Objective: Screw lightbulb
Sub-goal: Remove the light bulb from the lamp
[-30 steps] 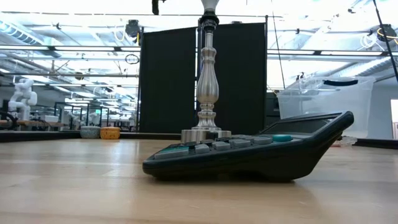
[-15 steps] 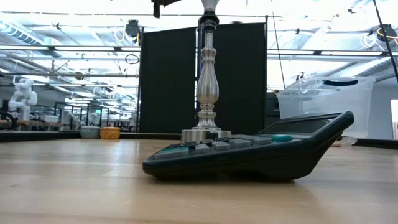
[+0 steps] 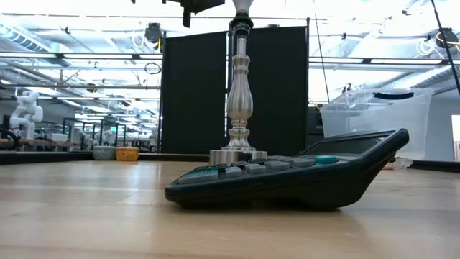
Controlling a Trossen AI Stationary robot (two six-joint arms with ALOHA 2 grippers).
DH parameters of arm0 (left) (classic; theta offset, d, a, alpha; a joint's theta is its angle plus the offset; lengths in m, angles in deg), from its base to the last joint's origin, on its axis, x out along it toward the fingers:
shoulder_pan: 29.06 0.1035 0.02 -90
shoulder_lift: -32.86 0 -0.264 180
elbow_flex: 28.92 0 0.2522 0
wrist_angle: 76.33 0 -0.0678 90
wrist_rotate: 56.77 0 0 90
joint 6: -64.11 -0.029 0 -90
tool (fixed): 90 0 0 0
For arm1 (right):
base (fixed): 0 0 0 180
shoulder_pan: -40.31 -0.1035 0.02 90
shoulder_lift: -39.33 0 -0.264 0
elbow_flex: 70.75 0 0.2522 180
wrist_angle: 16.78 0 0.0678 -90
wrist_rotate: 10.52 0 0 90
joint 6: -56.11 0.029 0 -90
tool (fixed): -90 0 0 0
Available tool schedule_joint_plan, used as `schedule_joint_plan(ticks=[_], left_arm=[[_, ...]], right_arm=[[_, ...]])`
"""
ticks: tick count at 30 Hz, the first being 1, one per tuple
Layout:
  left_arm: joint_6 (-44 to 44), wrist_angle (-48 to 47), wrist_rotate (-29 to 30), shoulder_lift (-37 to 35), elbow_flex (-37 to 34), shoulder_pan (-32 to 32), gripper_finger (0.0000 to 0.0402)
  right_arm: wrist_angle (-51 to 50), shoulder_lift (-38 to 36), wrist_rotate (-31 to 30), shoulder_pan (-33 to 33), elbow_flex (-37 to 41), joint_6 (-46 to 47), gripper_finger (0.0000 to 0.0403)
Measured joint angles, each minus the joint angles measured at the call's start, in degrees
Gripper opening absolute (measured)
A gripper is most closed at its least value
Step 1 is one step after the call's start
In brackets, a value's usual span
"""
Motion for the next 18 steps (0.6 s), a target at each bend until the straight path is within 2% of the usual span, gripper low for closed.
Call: schedule_joint_plan(ticks=[10,18], left_arm=[[-4.57,-11.66,2.86,1.76,7.11,-1.22,0.0096],[-4.86,-11.06,2.08,2.21,7.58,-1.37,0.0096]], right_arm=[[0.00,0.00,0.00,0.00,0.00,0.00,0.0000],[0.25,0.28,0.01,-0.02,0.00,-0.25,0.0000]])
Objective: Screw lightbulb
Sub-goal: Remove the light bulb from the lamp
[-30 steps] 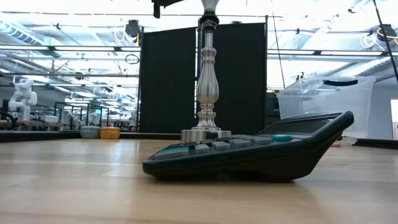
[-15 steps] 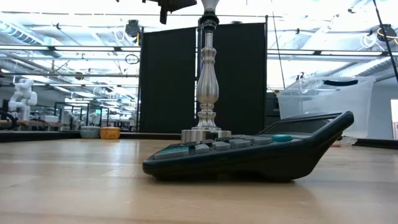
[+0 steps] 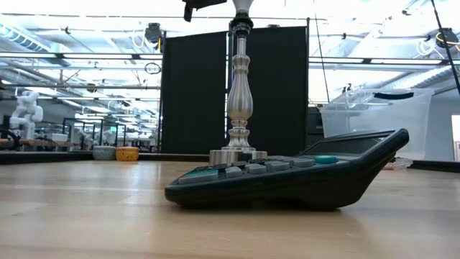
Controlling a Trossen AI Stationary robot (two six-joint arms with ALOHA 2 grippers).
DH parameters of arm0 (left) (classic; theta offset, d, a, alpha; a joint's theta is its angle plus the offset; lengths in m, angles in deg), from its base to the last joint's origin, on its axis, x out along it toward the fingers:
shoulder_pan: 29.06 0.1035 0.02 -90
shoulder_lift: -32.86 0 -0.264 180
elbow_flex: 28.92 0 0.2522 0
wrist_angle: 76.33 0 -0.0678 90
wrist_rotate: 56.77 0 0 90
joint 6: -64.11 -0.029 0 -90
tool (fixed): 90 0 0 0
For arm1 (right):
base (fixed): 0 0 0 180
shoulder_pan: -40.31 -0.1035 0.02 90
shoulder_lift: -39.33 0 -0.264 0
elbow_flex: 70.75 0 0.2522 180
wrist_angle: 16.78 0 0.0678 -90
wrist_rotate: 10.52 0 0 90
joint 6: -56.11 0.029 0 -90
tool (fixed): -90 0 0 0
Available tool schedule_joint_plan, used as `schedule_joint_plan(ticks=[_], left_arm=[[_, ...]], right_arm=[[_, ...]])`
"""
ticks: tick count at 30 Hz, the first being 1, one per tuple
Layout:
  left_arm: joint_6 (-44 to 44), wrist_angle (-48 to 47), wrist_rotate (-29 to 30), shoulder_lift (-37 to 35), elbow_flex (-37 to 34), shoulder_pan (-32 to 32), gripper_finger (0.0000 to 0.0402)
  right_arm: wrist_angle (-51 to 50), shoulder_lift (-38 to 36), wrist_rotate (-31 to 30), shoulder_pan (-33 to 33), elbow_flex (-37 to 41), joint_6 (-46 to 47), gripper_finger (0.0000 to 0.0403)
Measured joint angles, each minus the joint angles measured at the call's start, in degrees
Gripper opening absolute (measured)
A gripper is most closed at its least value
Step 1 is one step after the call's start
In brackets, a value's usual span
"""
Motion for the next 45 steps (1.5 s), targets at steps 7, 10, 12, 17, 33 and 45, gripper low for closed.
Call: schedule_joint_plan(ticks=[7,10,12,17,33,45], left_arm=[[0.30,0.96,-0.71,0.14,0.00,-0.57,0.0096],[0.30,1.12,-0.63,0.14,0.00,-0.83,0.0096],[0.31,1.25,-0.63,0.10,0.00,-0.89,0.0096],[0.26,1.38,-0.61,0.12,0.00,-1.26,0.0096],[0.18,1.65,-0.52,0.12,-0.02,-2.16,0.0096],[-1.72,0.94,-0.94,-0.08,-0.04,-2.51,0.0096]], right_arm=[[1.14,1.29,-0.18,0.13,0.00,-0.69,0.0000],[1.37,1.74,-0.53,0.33,-0.02,-0.69,0.0000],[1.35,1.86,-0.53,0.45,-0.01,-0.69,0.0000],[1.62,1.89,-0.49,0.60,-0.02,-0.71,0.0000],[2.10,1.89,-0.47,0.90,-0.02,-1.31,0.0000],[-2.66,1.97,0.56,-0.02,-0.04,-0.54,0.0002]])
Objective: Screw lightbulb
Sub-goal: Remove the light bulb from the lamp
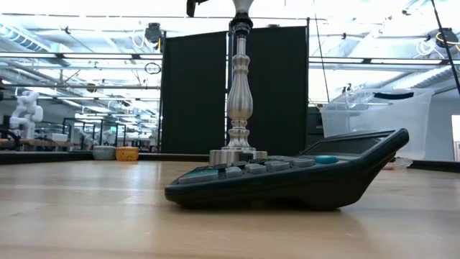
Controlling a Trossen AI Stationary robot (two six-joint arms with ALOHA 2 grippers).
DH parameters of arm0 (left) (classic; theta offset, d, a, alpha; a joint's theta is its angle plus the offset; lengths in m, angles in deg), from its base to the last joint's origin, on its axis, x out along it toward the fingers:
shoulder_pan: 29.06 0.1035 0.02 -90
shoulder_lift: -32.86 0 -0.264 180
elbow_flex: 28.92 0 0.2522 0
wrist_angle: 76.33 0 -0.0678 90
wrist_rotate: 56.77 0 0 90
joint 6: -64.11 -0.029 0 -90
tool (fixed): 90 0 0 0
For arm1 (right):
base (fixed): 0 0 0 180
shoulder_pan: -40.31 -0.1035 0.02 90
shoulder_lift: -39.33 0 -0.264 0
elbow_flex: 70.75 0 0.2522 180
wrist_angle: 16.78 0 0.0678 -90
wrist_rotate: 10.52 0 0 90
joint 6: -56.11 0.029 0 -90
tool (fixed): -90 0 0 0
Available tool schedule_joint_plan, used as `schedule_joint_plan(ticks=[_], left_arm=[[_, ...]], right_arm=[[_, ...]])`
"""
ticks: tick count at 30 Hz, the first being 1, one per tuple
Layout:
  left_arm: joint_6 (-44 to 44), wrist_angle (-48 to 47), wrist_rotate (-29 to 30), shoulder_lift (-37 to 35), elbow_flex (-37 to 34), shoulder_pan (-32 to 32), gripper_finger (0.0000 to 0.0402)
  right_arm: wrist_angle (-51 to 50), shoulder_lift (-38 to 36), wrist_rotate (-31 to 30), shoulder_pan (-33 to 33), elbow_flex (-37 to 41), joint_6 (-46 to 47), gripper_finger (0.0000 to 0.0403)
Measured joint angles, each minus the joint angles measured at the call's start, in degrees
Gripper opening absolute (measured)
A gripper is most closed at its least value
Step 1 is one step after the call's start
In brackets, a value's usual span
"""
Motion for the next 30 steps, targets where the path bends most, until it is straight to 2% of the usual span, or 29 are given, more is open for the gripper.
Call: schedule_joint_plan(ticks=[7,13,16,22,25,30], left_arm=[[-2.10,-2.65,1.01,-0.50,-0.02,0.04,0.0097],[-4.28,-4.03,2.30,-1.51,-0.04,1.66,0.0107],[-4.28,-4.45,-0.35,-0.31,-0.04,2.51,0.0132],[-4.48,-3.71,-2.48,1.36,-0.05,2.53,0.0209],[-4.28,-3.80,-4.39,1.51,-0.04,3.02,0.0229],[-4.44,-2.32,-4.66,1.57,-0.04,3.03,0.0234]], right_arm=[[-4.06,-1.03,-0.13,-0.67,0.00,2.62,0.0029],[-5.54,-1.72,-0.15,-1.21,0.00,4.55,0.0109],[-2.81,-1.16,-0.22,-1.12,0.00,3.29,0.0166],[-1.60,0.44,-0.36,-0.18,0.04,0.96,0.0264],[-0.45,1.27,-0.26,0.55,0.04,0.19,0.0289],[3.46,2.49,3.13,1.27,0.04,-0.31,0.0296]])
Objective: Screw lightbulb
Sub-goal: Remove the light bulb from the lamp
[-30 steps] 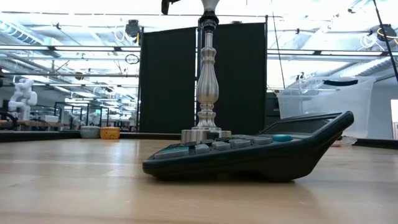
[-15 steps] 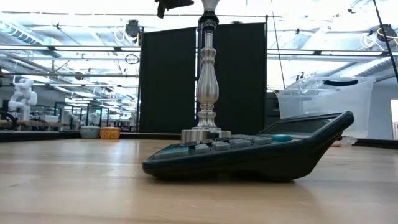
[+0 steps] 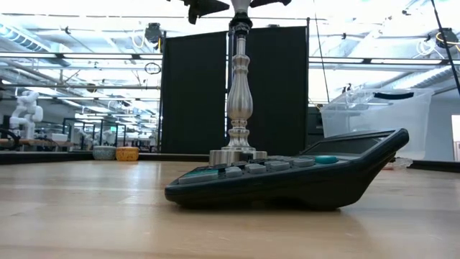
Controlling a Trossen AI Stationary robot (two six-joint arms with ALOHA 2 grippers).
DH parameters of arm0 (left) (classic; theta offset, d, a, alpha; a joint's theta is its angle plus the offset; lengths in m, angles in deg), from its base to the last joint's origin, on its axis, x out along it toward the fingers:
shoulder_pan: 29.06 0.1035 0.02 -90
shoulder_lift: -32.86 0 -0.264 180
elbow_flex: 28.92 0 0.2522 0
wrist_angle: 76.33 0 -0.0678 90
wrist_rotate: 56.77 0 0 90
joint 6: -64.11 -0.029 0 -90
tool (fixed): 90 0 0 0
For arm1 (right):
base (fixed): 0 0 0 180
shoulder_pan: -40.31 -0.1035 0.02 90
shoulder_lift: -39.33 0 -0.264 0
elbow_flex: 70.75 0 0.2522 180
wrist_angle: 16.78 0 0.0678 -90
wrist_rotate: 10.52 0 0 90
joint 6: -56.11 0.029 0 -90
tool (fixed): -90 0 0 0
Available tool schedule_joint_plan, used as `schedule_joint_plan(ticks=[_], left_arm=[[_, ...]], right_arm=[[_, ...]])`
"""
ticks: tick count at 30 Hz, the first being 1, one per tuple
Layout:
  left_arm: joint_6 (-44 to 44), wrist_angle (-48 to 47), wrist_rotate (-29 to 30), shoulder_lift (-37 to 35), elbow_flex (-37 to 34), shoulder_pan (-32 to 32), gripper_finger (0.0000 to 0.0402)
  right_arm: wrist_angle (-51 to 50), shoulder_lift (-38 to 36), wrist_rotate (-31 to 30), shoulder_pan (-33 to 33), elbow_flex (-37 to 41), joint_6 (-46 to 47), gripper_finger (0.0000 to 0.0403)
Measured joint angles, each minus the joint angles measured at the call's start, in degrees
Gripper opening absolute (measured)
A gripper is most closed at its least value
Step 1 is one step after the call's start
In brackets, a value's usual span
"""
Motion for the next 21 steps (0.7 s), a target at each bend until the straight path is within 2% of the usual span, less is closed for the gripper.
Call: schedule_joint_plan(ticks=[16,21], left_arm=[[2.01,4.22,-0.25,2.78,0.00,0.33,0.0234],[1.68,6.68,-0.36,2.74,0.00,0.51,0.0234]], right_arm=[[2.66,1.40,0.92,0.72,0.02,-0.87,0.0279],[3.67,1.40,0.64,0.75,0.02,-0.87,0.0260]])
